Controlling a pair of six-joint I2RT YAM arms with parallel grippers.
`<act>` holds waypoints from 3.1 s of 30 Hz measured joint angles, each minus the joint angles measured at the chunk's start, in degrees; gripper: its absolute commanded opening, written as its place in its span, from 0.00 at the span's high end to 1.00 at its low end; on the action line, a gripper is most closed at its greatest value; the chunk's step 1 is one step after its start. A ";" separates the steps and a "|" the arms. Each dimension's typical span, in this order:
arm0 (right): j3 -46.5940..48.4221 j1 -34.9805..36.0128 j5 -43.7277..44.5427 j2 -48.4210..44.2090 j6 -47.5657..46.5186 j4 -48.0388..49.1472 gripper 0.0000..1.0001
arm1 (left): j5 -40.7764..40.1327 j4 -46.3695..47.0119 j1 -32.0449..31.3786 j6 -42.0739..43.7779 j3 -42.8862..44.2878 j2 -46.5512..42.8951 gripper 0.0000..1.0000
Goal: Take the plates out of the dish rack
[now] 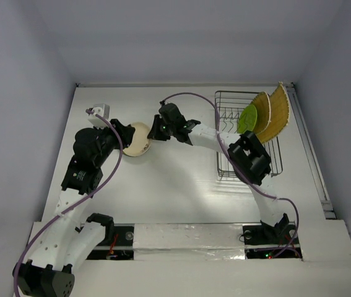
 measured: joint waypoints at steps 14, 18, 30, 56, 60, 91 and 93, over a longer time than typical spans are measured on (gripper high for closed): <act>-0.28 -0.11 6.05 -0.46 -0.48 -1.01 0.39 | 0.02 -0.02 0.00 -0.02 0.00 0.00 0.73; -5.81 -0.11 12.41 -8.26 -3.45 -2.73 0.88 | 0.00 0.00 0.00 0.00 0.00 0.00 0.73; -22.75 -12.26 34.34 -44.37 -14.93 -9.18 1.00 | 0.22 0.00 0.00 -0.26 0.00 0.00 1.00; -27.28 -31.45 39.91 -32.89 -24.33 -17.11 0.67 | 0.42 0.00 0.00 -0.42 0.00 -0.02 0.74; -25.92 -31.98 40.61 -31.43 -24.90 -16.70 0.73 | 0.39 -0.02 0.00 -0.42 0.00 -0.02 0.74; -18.60 -29.29 42.86 -46.23 -28.70 -21.94 1.00 | 0.68 0.00 0.00 -0.42 0.00 -0.11 0.73; -18.58 -27.52 41.53 -47.69 -28.59 -21.97 1.00 | 0.70 0.00 0.04 -0.42 0.00 -0.11 0.74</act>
